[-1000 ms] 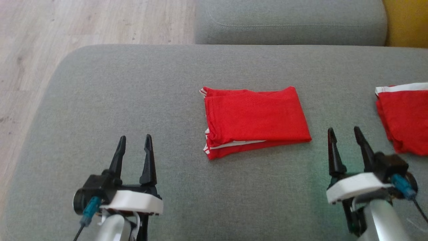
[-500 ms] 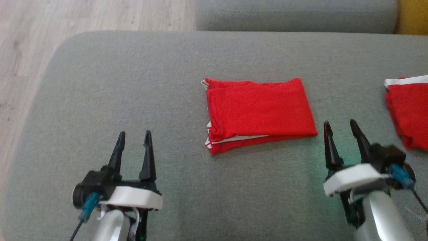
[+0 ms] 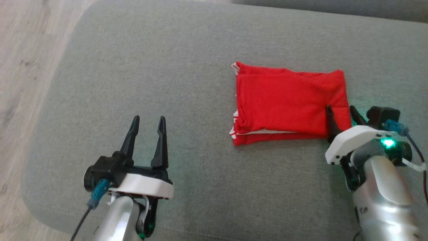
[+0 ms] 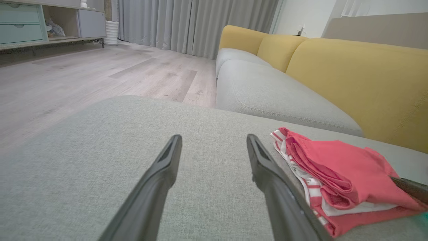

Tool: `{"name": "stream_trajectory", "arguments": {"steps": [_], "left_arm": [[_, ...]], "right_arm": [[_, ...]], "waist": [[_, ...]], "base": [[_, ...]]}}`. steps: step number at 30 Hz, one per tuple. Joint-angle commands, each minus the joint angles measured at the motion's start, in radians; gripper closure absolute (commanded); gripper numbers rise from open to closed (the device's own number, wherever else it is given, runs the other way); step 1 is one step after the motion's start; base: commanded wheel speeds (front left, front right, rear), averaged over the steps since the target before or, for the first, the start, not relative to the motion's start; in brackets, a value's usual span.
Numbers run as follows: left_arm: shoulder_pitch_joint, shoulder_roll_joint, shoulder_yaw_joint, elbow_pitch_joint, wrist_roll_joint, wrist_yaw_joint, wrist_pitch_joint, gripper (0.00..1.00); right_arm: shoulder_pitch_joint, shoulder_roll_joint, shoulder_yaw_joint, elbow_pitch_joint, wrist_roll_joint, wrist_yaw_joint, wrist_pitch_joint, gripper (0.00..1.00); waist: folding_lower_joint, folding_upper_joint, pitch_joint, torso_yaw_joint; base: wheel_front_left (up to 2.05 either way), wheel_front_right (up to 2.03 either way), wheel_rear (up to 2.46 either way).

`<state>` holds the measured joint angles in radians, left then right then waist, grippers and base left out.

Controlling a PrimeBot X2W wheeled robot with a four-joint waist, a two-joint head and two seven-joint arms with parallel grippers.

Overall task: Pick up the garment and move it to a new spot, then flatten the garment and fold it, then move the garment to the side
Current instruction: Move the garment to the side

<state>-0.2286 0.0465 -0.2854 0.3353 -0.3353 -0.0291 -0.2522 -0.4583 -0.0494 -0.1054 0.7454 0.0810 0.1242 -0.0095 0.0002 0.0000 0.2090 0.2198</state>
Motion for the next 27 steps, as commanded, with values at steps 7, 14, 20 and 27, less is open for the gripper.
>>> {"name": "stream_trajectory", "arguments": {"steps": [7,14,20,27], "left_arm": [[-0.043,0.004,0.035,-0.046,-0.005,0.015,-0.010,0.00],[-0.025,0.004,0.036,-0.052,0.003,0.017,-0.010,0.00],[-0.019,0.004,0.032,-0.050,0.014,0.016,-0.010,0.00],[0.001,0.004,0.046,-0.049,0.020,0.020,-0.010,0.00]], "right_arm": [[-0.085,-0.001,0.046,0.134,-0.001,0.007,0.040,0.82],[-0.114,-0.001,0.103,0.168,-0.042,0.007,-0.016,1.00],[-0.112,-0.015,0.161,0.114,-0.120,0.007,-0.061,1.00],[-0.097,-0.113,0.260,-0.007,-0.142,0.007,-0.028,1.00]], "waist": [[-0.0002,0.0000,0.011,0.021],[-0.0002,0.0000,-0.021,-0.023],[-0.0002,0.0000,-0.059,-0.094],[-0.0002,0.0000,-0.082,-0.198]], "base": [[0.00,0.00,0.00],[0.00,0.00,0.00],[0.00,0.00,0.00],[0.00,0.00,0.00]]}}
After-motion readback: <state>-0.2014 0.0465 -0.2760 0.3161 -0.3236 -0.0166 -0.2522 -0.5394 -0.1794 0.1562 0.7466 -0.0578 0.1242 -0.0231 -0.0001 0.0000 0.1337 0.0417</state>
